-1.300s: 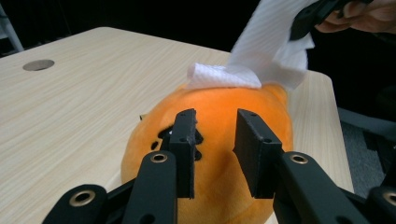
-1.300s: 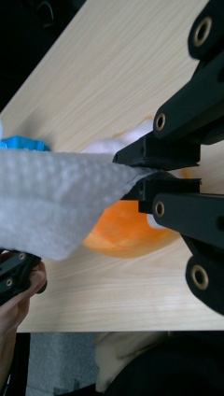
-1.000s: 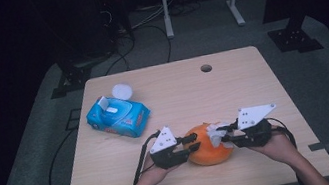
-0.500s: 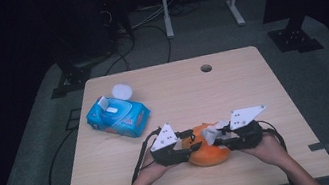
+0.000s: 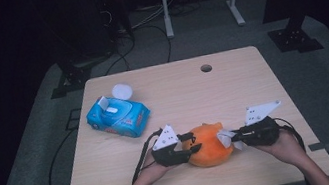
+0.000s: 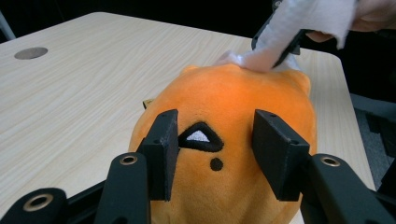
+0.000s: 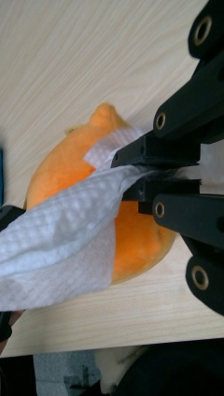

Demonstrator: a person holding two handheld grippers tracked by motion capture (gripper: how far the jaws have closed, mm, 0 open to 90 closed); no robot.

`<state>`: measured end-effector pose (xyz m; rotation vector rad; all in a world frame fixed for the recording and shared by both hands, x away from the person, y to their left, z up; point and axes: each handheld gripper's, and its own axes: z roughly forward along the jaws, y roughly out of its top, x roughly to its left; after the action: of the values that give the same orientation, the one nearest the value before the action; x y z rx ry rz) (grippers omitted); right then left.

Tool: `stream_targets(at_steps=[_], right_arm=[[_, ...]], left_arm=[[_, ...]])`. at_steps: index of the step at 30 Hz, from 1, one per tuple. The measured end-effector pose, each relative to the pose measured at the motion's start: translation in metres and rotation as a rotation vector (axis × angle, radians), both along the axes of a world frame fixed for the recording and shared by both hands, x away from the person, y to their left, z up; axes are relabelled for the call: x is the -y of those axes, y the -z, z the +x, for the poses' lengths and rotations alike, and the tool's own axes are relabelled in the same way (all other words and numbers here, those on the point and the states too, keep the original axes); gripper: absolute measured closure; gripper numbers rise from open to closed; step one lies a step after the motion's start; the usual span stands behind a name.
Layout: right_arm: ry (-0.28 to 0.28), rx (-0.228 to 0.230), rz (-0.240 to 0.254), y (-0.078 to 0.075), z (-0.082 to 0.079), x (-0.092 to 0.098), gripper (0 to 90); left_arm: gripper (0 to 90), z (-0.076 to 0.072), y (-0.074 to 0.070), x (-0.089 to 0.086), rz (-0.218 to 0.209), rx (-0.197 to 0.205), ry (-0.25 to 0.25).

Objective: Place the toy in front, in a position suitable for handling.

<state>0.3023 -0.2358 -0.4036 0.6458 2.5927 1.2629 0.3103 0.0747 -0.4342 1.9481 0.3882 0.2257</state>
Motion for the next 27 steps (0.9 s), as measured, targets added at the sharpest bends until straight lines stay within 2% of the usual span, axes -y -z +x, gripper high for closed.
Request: stream_targets(at_steps=[2, 3, 5, 6, 7, 8, 9, 10, 11, 12, 13, 14, 16, 19, 20, 21, 22, 23, 24, 25, 26, 27], right_arm=[[0.008, 0.007, -0.001, -0.001, -0.001, 0.001, 83.5], [0.013, 0.041, -0.024, -0.007, -0.002, -0.001, 83.5], [0.014, 0.054, -0.035, -0.009, -0.002, -0.004, 83.5], [0.009, 0.129, -0.108, -0.015, -0.002, -0.017, 83.3], [0.009, 0.129, -0.108, -0.015, -0.002, -0.017, 83.3], [-0.037, 0.173, -0.166, -0.017, -0.004, -0.031, 81.8], [-0.061, 0.182, -0.187, -0.018, -0.005, -0.037, 79.3], [-0.061, 0.182, -0.187, -0.018, -0.005, -0.037, 79.3], [-0.086, 0.174, -0.218, -0.017, -0.005, -0.044, 75.9], [-0.120, 0.159, -0.261, -0.016, -0.006, -0.052, 70.2], [-0.130, 0.145, -0.258, -0.017, -0.006, -0.051, 66.0], [-0.144, 0.100, -0.232, -0.019, -0.004, -0.049, 61.6], [-0.162, 0.056, -0.192, -0.021, -0.002, -0.045, 53.7], [-0.190, -0.035, -0.138, -0.021, -0.001, -0.040, 44.8], [-0.193, -0.072, -0.116, -0.020, 0.000, -0.038, 42.7], [-0.193, -0.072, -0.116, -0.020, 0.000, -0.038, 42.7], [-0.198, -0.138, -0.062, -0.018, 0.002, -0.035, 41.2], [-0.198, -0.138, -0.062, -0.018, 0.002, -0.035, 41.2], [-0.194, -0.178, -0.017, -0.016, 0.005, -0.034, 40.9], [-0.194, -0.178, -0.017, -0.016, 0.005, -0.034, 40.9], [-0.183, -0.229, 0.041, -0.013, 0.008, -0.032, 40.5], [-0.183, -0.229, 0.041, -0.013, 0.008, -0.032, 40.5]], left_arm=[[51.0, 0.000, 0.000, 0.000, -0.002, 0.000, 0.005], [51.1, -0.001, 0.000, 0.001, -0.004, -0.001, 0.010], [51.1, -0.001, 0.000, 0.003, -0.005, -0.001, 0.020], [51.1, -0.002, 0.000, 0.003, -0.001, 0.004, 0.024], [51.0, -0.002, 0.000, 0.003, -0.001, 0.004, 0.024], [51.0, -0.003, -0.001, 0.003, 0.002, 0.002, 0.023], [50.9, -0.003, -0.001, 0.003, 0.004, 0.001, 0.023], [50.9, -0.003, -0.001, 0.003, 0.004, 0.001, 0.023], [50.9, -0.003, -0.001, 0.003, 0.004, -0.001, 0.026], [50.7, -0.003, 0.000, 0.002, 0.006, -0.002, 0.029], [50.7, -0.004, 0.000, 0.002, 0.006, -0.002, 0.030], [50.7, -0.004, 0.000, 0.002, 0.006, -0.002, 0.032], [50.6, -0.004, -0.001, 0.002, 0.007, -0.001, 0.032], [50.6, -0.005, -0.001, 0.002, 0.006, -0.003, 0.034], [50.6, -0.005, -0.001, 0.003, 0.006, 0.000, 0.035], [50.5, -0.005, -0.001, 0.003, 0.006, 0.000, 0.035], [50.6, -0.006, -0.001, 0.003, 0.007, 0.002, 0.036], [50.6, -0.006, -0.001, 0.003, 0.007, 0.002, 0.036], [50.6, -0.006, 0.000, 0.003, 0.003, -0.002, 0.036], [50.6, -0.006, 0.000, 0.003, 0.003, -0.002, 0.036], [50.6, -0.007, 0.000, 0.003, 0.005, -0.002, 0.038], [50.6, -0.007, 0.000, 0.003, 0.005, -0.001, 0.039]])
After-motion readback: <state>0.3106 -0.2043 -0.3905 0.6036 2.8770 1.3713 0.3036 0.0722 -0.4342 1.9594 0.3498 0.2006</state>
